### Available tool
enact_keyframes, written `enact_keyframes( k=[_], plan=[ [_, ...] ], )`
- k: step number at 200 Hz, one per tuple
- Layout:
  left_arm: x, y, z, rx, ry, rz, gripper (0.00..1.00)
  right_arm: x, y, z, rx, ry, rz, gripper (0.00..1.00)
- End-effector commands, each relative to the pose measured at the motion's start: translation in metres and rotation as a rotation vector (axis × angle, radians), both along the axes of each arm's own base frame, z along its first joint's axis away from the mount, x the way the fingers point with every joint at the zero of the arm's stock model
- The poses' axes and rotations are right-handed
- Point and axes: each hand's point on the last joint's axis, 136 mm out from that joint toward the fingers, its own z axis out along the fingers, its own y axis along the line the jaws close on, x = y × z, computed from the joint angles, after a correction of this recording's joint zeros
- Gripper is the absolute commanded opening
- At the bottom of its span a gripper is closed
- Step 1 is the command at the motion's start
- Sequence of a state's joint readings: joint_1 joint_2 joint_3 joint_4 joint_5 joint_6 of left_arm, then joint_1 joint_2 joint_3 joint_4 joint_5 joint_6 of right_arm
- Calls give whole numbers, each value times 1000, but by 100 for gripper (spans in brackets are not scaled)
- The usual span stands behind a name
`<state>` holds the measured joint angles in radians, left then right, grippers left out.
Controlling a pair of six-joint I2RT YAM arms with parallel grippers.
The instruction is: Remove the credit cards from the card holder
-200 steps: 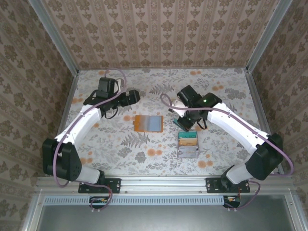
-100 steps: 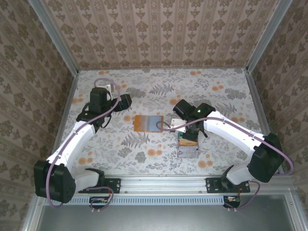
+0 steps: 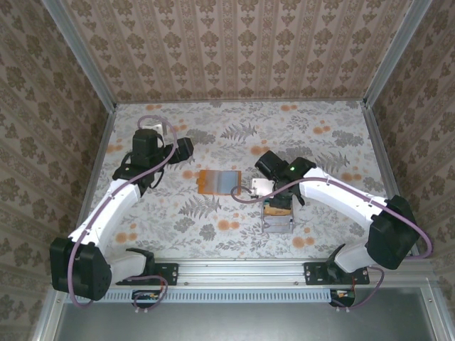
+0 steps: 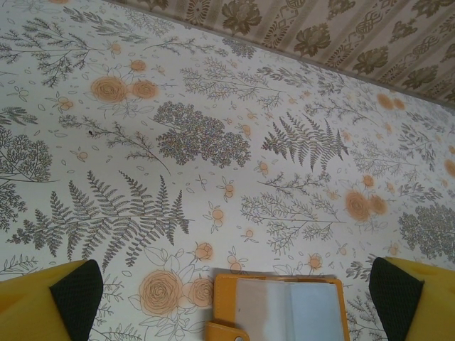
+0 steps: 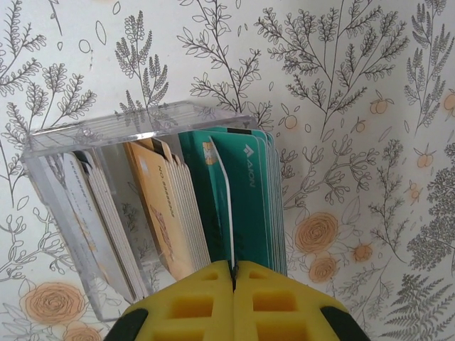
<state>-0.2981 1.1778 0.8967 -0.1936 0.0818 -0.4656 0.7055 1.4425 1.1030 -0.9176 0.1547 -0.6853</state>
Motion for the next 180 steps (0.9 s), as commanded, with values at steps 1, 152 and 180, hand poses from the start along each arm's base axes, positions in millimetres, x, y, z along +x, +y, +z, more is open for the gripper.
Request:
enact_keyframes(
  k=[1,152,180],
  plan=[
    [-2,3,1,11,-10,-5,100,5,-1,-6,-14,-33,-7,12],
    [2,38,-16,163,0,118,100,89,-32,75,468,-454,-651,64],
    [2,71,-31,253,20,223,100,102,-66,88,660,-576,-873,83]
  ],
)
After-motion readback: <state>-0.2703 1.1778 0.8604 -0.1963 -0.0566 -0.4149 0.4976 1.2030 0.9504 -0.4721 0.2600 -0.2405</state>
